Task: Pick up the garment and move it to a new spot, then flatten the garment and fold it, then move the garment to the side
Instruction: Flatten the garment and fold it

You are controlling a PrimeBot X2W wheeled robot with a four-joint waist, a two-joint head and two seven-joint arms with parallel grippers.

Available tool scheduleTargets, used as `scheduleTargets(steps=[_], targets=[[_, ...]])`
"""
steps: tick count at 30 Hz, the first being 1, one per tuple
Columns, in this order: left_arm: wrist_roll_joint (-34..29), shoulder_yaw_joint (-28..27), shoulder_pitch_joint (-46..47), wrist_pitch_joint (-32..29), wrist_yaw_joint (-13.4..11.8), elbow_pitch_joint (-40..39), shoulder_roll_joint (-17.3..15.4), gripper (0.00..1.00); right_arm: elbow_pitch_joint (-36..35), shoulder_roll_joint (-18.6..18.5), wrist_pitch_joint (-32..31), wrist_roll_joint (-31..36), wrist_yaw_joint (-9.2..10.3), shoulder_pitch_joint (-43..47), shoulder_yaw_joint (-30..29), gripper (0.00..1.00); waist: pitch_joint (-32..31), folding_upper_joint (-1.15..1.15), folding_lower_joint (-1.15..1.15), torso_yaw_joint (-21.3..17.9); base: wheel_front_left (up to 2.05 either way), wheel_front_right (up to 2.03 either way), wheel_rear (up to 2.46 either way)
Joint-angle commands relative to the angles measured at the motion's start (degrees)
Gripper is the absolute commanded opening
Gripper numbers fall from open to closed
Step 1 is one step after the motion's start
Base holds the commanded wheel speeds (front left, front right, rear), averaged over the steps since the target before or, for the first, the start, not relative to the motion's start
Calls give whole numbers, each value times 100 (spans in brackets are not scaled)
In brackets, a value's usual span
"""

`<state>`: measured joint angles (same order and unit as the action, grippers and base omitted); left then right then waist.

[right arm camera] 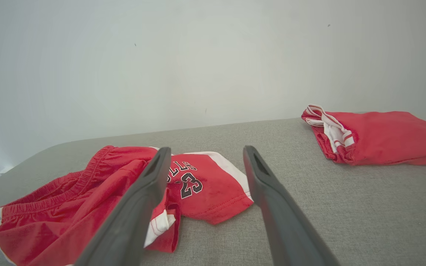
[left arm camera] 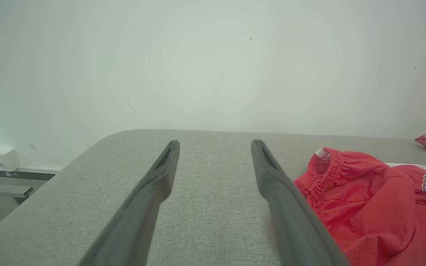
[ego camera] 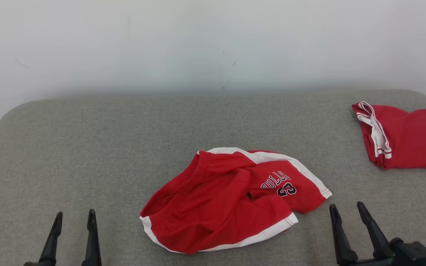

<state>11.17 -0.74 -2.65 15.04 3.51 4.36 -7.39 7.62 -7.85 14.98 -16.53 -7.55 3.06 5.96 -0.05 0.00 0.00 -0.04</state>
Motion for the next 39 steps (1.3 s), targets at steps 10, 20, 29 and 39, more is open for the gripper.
scheduleTargets(steps=[10, 20, 29, 39], targets=[[-46, -184, -435, 17, 14, -179, 145, 100, -202, 91, 25, 113, 16, 410, -200, 100, -50, 0, 0, 16, 0, 0, 0], [-117, -138, -284, 17, 71, -146, 194, 100, 112, -134, -131, 67, 16, 63, 202, 100, -20, 0, 0, 133, 0, 0, 0], [-145, -5, -72, 18, 169, -36, 239, 100, 866, -305, -279, -61, 16, -460, 629, 100, 104, 0, 0, 565, 0, 0, 0], [-177, 69, 71, 18, 237, 64, 296, 100, 1958, -316, -231, -253, 16, -925, 961, 0, 229, 0, 0, 916, 0, 0, 0]])
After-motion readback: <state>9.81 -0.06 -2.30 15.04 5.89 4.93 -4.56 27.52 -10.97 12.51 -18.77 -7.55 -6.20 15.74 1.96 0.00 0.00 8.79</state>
